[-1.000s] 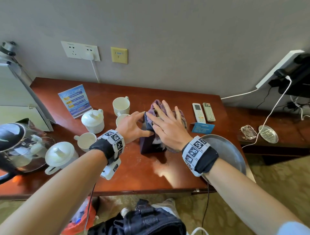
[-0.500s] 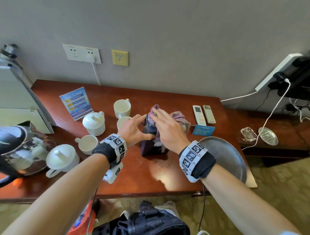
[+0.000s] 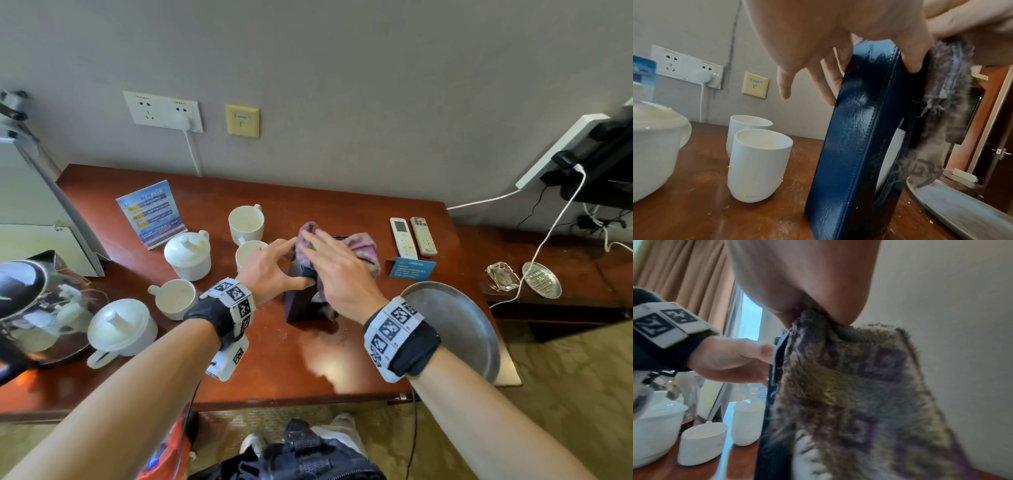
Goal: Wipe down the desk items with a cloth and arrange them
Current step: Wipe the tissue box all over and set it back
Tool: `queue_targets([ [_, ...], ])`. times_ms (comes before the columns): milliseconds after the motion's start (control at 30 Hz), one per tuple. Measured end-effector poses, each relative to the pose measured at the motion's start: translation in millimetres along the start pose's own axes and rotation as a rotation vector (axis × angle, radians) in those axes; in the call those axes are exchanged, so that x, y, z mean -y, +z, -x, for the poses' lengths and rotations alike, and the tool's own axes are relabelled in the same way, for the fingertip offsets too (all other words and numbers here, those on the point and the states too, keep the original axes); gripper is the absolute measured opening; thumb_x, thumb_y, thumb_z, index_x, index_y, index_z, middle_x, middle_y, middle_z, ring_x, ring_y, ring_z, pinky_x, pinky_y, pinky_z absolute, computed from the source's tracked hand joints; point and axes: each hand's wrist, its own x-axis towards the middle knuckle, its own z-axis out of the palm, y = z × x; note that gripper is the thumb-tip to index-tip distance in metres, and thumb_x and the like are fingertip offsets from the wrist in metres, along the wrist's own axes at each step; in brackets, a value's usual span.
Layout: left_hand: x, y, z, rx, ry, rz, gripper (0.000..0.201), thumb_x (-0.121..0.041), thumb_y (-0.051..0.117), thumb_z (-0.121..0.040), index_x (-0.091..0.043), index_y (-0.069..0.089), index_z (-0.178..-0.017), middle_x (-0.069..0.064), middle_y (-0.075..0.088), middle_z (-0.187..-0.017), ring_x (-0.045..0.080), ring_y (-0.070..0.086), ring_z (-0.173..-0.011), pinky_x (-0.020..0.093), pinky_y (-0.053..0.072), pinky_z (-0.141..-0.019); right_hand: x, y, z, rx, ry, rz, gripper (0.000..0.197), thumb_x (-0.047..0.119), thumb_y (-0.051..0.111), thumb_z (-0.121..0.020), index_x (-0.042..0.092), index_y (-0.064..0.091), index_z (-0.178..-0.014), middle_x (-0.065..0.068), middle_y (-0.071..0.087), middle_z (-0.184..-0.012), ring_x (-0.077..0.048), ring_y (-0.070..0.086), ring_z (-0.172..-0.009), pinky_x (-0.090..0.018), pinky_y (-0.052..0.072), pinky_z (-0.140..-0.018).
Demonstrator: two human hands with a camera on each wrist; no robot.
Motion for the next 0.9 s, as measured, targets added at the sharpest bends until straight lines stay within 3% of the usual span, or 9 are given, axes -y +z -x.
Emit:
queue_targets([
  [100, 2, 3, 0, 0.0, -0.008, 0.021, 0.065, -0.06, 0.07, -0.061, -0.027, 0.062, -0.116, -0.015, 0.059, -0.101, -0.003, 0.056, -0.093, 0.016, 0.041, -0.08, 4, 6, 0, -0.004, -0.011, -0.006, 0.054, -0.001, 0.042, -0.089, 0.005, 0.05, -0.143, -0.009, 0.042, -0.154, -0.028, 0.032, -0.146, -0.041, 0.024, -0.117],
  [267, 4, 5, 1, -0.002, 0.007, 0.07, 0.072, -0.05, 0.08, -0.066, -0.025, 0.06, -0.13, -0.01, 0.062, -0.111, -0.001, 0.057, -0.101, 0.013, 0.041, -0.088, -3, 3, 5, -0.025, -0.011, -0.032, 0.055, -0.006, 0.045, -0.09, 0.008, 0.051, -0.143, -0.005, 0.043, -0.154, -0.024, 0.033, -0.146, -0.04, 0.028, -0.116],
  [367, 4, 4, 1, 0.011, -0.01, 0.075, 0.069, -0.039, 0.087, -0.071, -0.027, 0.059, -0.134, -0.009, 0.063, -0.114, 0.001, 0.057, -0.104, 0.014, 0.04, -0.093, -17, -5, 13, -0.058, 0.081, -0.021, 0.058, -0.008, 0.044, -0.091, 0.01, 0.048, -0.145, -0.003, 0.042, -0.154, -0.021, 0.031, -0.147, -0.044, 0.032, -0.118],
  [467, 2, 5, 2, 0.008, -0.011, 0.066, 0.068, -0.039, 0.086, -0.074, -0.028, 0.058, -0.135, -0.01, 0.063, -0.114, 0.0, 0.057, -0.105, 0.013, 0.039, -0.091, -23, -10, 16, -0.082, 0.155, 0.002, 0.058, -0.003, 0.04, -0.091, 0.013, 0.048, -0.146, 0.0, 0.041, -0.155, -0.017, 0.029, -0.147, -0.045, 0.033, -0.117],
  [533, 2, 4, 2, 0.001, -0.012, 0.067, 0.067, -0.039, 0.086, -0.073, -0.026, 0.059, -0.133, -0.009, 0.063, -0.113, -0.003, 0.056, -0.103, 0.011, 0.038, -0.089, -15, -4, 10, -0.089, 0.099, 0.0, 0.055, -0.001, 0.041, -0.09, 0.01, 0.053, -0.142, -0.003, 0.046, -0.152, -0.022, 0.034, -0.145, -0.046, 0.031, -0.117],
  [633, 2, 4, 2, 0.002, -0.021, 0.085, 0.067, -0.05, 0.081, -0.065, -0.025, 0.062, -0.124, -0.009, 0.063, -0.111, -0.001, 0.057, -0.101, 0.019, 0.043, -0.09, 0, 9, 3, -0.074, -0.03, -0.056, 0.051, -0.004, 0.045, -0.089, 0.006, 0.058, -0.137, -0.008, 0.05, -0.148, -0.029, 0.039, -0.142, -0.046, 0.029, -0.117],
  [700, 2, 4, 3, 0.0, -0.028, 0.085, 0.069, -0.058, 0.074, -0.061, -0.025, 0.063, -0.12, -0.009, 0.063, -0.111, 0.003, 0.059, -0.101, 0.024, 0.046, -0.092, 2, 11, 3, -0.057, -0.044, -0.071, 0.049, -0.003, 0.045, -0.091, 0.006, 0.057, -0.137, -0.007, 0.05, -0.148, -0.029, 0.038, -0.143, -0.045, 0.027, -0.118],
  [900, 2, 5, 3, -0.006, -0.028, 0.103, 0.073, -0.059, 0.074, -0.061, -0.019, 0.064, -0.121, -0.007, 0.065, -0.114, 0.007, 0.06, -0.106, 0.027, 0.047, -0.095, -1, 6, 0, 0.0, -0.055, -0.047, 0.051, -0.002, 0.045, -0.091, 0.008, 0.054, -0.14, -0.005, 0.047, -0.15, -0.028, 0.035, -0.144, -0.044, 0.026, -0.119],
])
